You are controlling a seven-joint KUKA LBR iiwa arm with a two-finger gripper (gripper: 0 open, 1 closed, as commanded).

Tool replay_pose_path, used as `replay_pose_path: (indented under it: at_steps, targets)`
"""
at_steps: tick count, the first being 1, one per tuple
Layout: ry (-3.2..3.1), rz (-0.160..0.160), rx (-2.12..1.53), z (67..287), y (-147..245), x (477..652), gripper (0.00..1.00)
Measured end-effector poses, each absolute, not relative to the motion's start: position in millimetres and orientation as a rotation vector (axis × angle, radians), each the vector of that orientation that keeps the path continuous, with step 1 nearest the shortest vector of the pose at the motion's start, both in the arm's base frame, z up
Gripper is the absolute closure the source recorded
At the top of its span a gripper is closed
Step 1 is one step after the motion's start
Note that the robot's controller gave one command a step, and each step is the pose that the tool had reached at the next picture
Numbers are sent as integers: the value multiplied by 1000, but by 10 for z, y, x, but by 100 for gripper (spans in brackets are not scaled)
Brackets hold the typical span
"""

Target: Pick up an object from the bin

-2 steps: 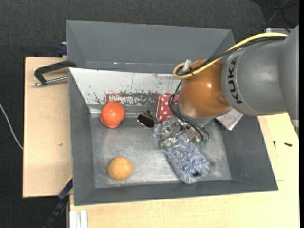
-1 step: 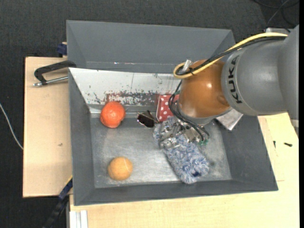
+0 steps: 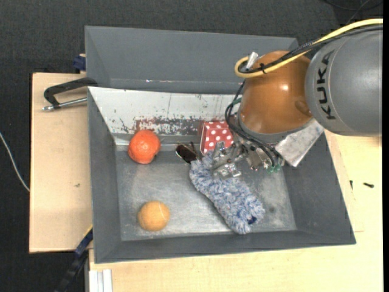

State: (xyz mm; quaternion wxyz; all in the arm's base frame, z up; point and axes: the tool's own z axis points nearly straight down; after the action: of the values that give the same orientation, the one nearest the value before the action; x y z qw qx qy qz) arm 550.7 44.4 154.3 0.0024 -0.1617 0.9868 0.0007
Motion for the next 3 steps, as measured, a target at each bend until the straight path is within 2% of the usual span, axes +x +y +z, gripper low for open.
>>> replay_pose_path:
  at_steps: [1, 3]
  targets:
    - [3096, 2, -507, 1543, 444, 5506, 100]
    - [3092, 1, -512, 1830, 468, 5526, 100]
